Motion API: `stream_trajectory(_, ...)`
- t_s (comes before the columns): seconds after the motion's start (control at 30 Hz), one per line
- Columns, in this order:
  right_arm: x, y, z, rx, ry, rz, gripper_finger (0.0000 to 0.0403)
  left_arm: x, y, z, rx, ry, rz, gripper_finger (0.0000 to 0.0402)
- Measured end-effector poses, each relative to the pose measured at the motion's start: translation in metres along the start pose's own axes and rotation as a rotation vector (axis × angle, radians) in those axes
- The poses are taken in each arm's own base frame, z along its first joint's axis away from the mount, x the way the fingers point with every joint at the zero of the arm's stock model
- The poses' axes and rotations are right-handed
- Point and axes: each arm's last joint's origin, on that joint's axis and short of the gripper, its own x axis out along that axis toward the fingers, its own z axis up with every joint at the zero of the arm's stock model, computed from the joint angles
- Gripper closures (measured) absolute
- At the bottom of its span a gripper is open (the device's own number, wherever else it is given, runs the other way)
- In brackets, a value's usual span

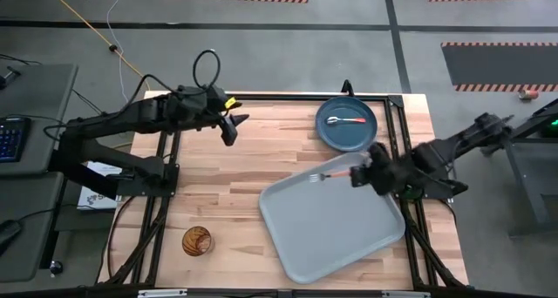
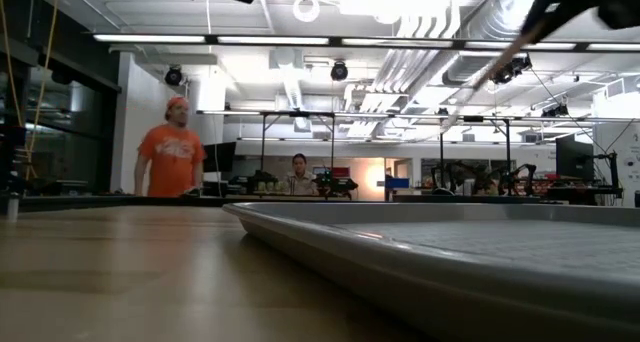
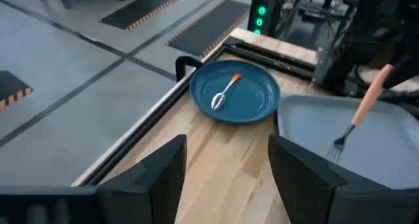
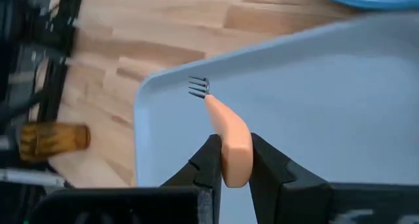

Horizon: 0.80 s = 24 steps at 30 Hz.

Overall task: Pick and place plate/cup/fork/spoon on tray
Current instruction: Put the light brown fork to the right of the gray tray

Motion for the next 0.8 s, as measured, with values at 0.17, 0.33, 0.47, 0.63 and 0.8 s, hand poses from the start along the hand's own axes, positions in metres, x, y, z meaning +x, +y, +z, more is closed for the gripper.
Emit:
stream_trajectory(0.17, -0.018, -0.024, -0.02, 0.086, -0.079, -0.056, 0.0366, 0.0, 0.0, 0.002, -0.027, -0.019, -0.002, 0.0199)
stream_trajectory(0.33, -0.017, -0.035, -0.027, 0.084, -0.127, -0.182, 0.0366, 0.005, -0.001, 0.002, -0.044, -0.018, -0.002, 0.0199)
stream_trajectory(0.47, -0.009, -0.035, -0.027, 0.071, -0.141, -0.307, 0.0365, 0.009, -0.003, 0.003, -0.046, -0.022, -0.003, 0.0199)
stream_trajectory(0.63, -0.005, -0.036, -0.029, 0.054, -0.129, -0.378, 0.0366, 0.013, -0.004, 0.001, -0.047, -0.006, 0.0, 0.0199)
stream_trajectory(0.8, 0.0, -0.031, -0.03, 0.11, -0.071, -0.375, 0.0366, 0.013, -0.004, 0.002, -0.051, -0.009, 0.0, 0.0199)
